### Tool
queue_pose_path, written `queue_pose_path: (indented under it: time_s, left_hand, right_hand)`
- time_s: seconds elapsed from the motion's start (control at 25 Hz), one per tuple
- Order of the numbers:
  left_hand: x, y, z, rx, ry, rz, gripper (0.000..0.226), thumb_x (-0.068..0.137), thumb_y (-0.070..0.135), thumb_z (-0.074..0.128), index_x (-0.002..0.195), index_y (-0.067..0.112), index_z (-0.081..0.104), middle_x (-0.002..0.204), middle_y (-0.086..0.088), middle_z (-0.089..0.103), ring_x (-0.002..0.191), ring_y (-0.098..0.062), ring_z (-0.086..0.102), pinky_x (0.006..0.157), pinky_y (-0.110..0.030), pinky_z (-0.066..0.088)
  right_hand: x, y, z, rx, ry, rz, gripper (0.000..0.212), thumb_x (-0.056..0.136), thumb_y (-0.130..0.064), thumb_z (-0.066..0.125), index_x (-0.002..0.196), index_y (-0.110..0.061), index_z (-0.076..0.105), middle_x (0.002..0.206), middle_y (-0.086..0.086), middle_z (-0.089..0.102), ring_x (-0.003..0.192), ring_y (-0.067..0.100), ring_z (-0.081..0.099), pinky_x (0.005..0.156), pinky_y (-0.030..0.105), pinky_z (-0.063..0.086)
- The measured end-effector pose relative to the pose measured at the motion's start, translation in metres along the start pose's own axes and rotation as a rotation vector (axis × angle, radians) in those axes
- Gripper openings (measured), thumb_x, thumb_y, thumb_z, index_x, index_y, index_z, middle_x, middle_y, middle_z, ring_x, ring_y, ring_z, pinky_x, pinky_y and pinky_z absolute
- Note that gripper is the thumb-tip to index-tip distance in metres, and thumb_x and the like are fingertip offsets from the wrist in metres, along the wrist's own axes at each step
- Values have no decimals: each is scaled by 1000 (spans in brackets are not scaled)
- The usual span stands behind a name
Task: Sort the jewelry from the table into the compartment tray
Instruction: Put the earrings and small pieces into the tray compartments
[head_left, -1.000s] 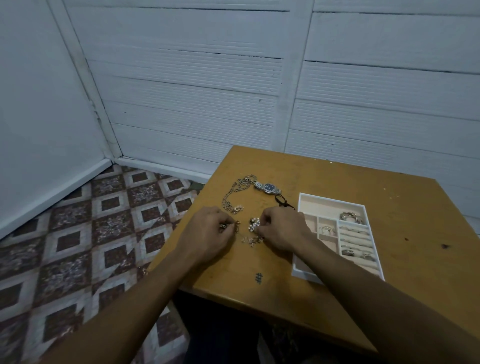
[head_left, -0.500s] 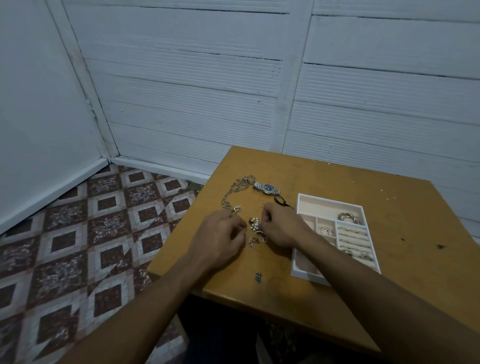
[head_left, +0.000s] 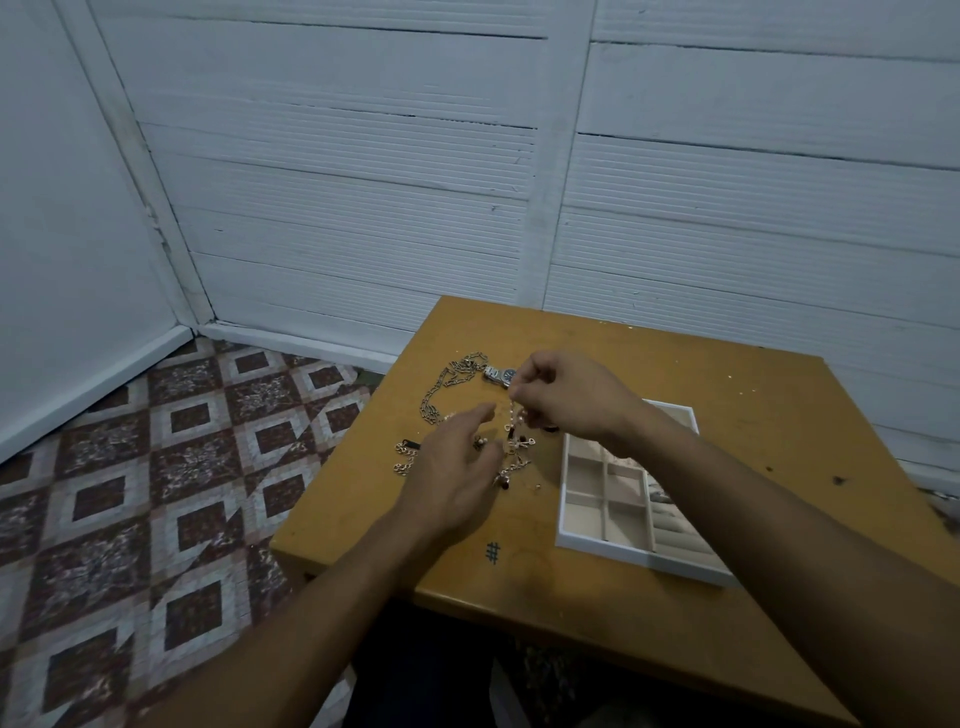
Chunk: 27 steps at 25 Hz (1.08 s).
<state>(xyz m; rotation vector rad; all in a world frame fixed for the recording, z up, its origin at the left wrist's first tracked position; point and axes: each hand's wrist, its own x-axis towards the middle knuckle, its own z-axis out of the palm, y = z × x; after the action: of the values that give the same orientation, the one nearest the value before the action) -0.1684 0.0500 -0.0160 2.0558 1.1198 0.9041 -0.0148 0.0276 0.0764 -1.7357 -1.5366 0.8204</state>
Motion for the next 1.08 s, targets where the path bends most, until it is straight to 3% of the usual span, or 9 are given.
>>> queue_pose_path:
  time_s: [0.12,0.2,0.36,0.48,0.6,0.84,1.0,1.08]
  left_hand:
    - [6,13,5,-350,8,-160,32,100,28,41,125,25,61,119,7,64,110,-8,56,82,-19,48]
    - [13,26,9,-601,0,-284,34,101,35,38,107,23,69,98,8,70,97,-12,63,78,-26,53]
    - [23,48,22,-820,-25,-337,49,102,41,33,81,19,72,83,-5,75,85,-23,70,78,-36,53]
    - [19,53,33,-928,-82,-324,47,102,37,35,77,19,72,74,-7,72,67,-19,69,64,-32,53]
    - [14,52,36,-902,-129,-276,28,98,23,46,88,10,69,70,-6,65,64,-20,61,63,-34,48]
    - [10,59,33,-776,-104,-276,17,96,12,53,96,5,68,59,3,56,58,-14,51,58,-29,43]
    - [13,57,36,-775,-89,-326,20,98,11,49,98,1,66,64,4,59,57,-12,54,54,-27,43]
    - [15,56,37,-774,-96,-335,21,98,13,48,95,3,66,69,1,61,60,-13,56,55,-29,45]
  right_hand:
    - [-5,-8,-12,135,-36,26,9,93,-15,62,86,-8,63,70,8,61,58,16,62,61,30,50]
    - [-9,-12,-19,151,-48,27,9,92,-14,62,88,-6,64,69,9,61,61,20,60,64,36,48]
    - [-19,-18,-31,-9,-13,-25,9,91,-18,63,86,-12,67,74,2,63,61,10,56,56,24,45]
    - [-24,-16,-40,-72,46,-17,9,90,-22,63,86,-15,68,78,-2,63,69,10,55,65,29,47]
    - [-27,-12,-47,-30,79,34,12,91,-19,63,94,-8,66,80,3,63,70,13,58,73,33,52]
    - [-29,-7,-59,114,7,129,18,89,-4,64,104,3,58,78,10,61,61,15,60,59,27,55]
    - [-31,-4,-73,-29,-98,160,20,84,-3,70,102,1,63,75,9,63,59,13,60,54,22,52]
    - [-34,-4,-81,-225,-177,173,12,84,-7,70,95,-5,68,76,8,68,62,13,62,55,22,50]
